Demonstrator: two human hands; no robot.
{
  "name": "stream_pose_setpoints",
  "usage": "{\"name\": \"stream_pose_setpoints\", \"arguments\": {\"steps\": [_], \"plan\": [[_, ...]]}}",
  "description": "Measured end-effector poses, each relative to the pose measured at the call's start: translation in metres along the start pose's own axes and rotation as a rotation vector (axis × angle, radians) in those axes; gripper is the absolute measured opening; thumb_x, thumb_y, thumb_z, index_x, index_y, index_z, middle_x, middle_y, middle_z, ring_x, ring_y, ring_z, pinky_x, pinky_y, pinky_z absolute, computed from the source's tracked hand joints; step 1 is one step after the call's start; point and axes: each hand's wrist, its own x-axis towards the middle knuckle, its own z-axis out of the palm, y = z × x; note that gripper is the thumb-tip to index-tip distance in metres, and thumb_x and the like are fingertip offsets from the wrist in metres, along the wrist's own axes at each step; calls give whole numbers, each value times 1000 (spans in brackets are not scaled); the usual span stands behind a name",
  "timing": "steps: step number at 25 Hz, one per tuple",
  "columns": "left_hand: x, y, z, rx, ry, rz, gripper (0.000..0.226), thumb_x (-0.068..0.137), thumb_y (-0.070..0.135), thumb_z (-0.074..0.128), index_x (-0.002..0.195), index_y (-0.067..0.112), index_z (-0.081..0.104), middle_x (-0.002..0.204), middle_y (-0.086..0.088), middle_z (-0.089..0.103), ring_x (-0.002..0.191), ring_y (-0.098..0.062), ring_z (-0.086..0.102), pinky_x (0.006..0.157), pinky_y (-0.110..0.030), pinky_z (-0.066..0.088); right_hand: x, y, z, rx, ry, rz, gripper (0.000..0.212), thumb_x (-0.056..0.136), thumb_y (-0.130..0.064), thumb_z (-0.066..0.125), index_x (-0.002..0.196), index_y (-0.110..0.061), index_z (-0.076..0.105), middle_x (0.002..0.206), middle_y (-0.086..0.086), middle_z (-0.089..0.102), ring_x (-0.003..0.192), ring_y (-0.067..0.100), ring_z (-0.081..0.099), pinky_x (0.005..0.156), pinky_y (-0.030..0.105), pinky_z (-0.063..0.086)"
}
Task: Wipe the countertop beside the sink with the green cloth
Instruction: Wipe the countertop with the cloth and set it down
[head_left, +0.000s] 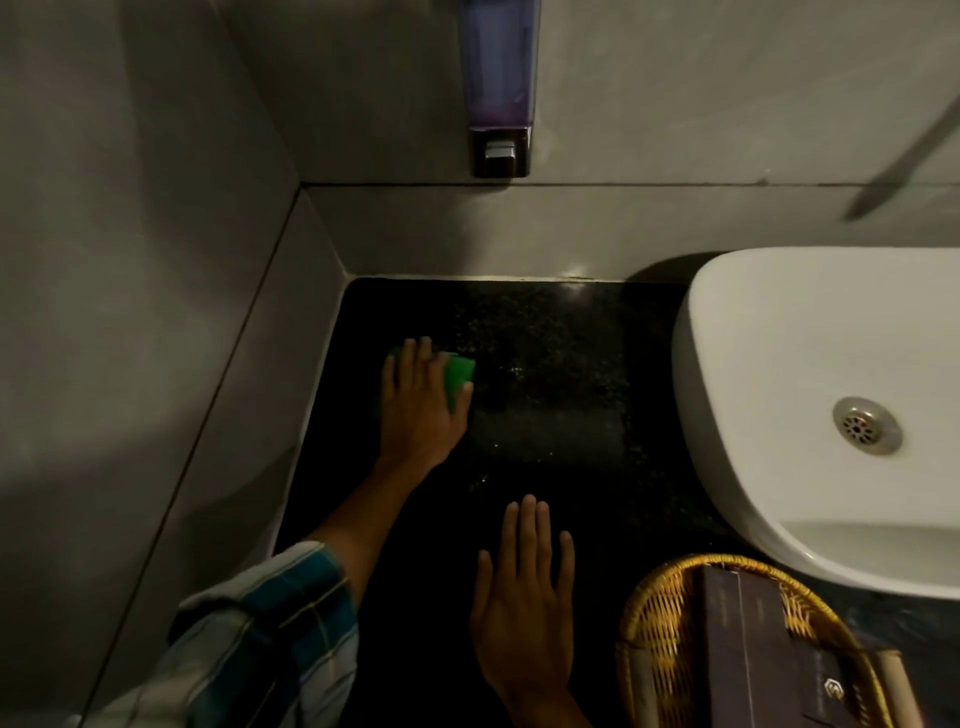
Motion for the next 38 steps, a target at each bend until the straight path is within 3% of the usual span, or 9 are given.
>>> {"name": "stream_pose_setpoints", "arguments": {"steps": [4, 8, 14, 17, 20, 26, 31, 33, 38], "plan": [[-71, 32, 7, 2, -48, 124, 64, 94, 56, 23, 141, 15, 38, 157, -7, 30, 148, -23, 16, 121, -45, 11, -2, -2, -5, 169, 109, 14, 51, 95, -27, 30, 139, -7, 43, 150, 11, 42, 142, 22, 32, 115, 42, 19], [-124, -15, -17, -386, -59, 50, 63, 93, 63, 15, 148, 36, 6, 161, 10, 2, 149, -10, -3, 119, -25, -6, 12, -6, -27, 625, 245, 184, 46, 93, -23, 36, 138, -13, 41, 147, 13, 44, 142, 23, 32, 117, 42, 21], [-155, -95, 1, -111, -14, -113, 71, 94, 60, 15, 149, 17, 24, 159, -6, 21, 148, -21, 15, 120, -46, 17, 60, -27, -23, -98, -61, -464, 63, 98, -49, 25, 152, -18, 12, 162, 9, 5, 149, 24, -2, 120, 50, -8], [-151, -101, 4, -152, -12, -104, 66, 95, 59, 21, 149, 22, 22, 160, -3, 19, 149, -17, 10, 120, -44, 17, 71, 8, -20, -77, -70, -229, 61, 99, -48, 19, 152, -20, 5, 162, 9, -2, 149, 24, -5, 120, 49, -3], [-151, -98, 0, -133, 25, -104, 62, 96, 54, 28, 147, 19, 29, 158, -6, 26, 148, -20, 17, 120, -41, 17, 29, 9, -17, 16, 97, 48, 61, 96, -46, 19, 149, -16, 23, 159, 13, 14, 147, 31, 15, 118, 52, 12], [-149, -91, -4, -157, 42, -97, 70, 95, 57, 15, 143, 12, 37, 155, -12, 32, 146, -25, 23, 117, -47, 22, 60, -22, -4, 37, -21, -349, 59, 98, -41, 30, 151, -20, 15, 161, 13, 12, 148, 29, 8, 118, 54, 11], [-152, -94, 2, -204, 42, -97, 70, 94, 61, 17, 146, 17, 30, 159, -7, 25, 148, -21, 15, 119, -47, 20, 128, 52, -39, 23, 91, 256, 62, 97, -37, 36, 150, -12, 14, 160, 21, 8, 147, 33, 10, 115, 56, 17], [-152, -92, -1, -186, 53, -107, 69, 94, 59, 21, 145, 15, 33, 157, -10, 29, 147, -25, 20, 118, -49, 22, 101, 42, -33, 72, 123, 348, 64, 96, -37, 39, 150, -10, 16, 159, 23, 11, 147, 36, 12, 114, 58, 18], [-151, -88, -10, -140, 30, -119, 71, 96, 55, 13, 142, 7, 39, 153, -18, 35, 143, -32, 28, 115, -53, 27, 53, -44, 0, 74, -98, -180, 62, 96, -44, 23, 151, -20, 9, 161, 11, -4, 148, 29, -7, 116, 52, -2]]}}
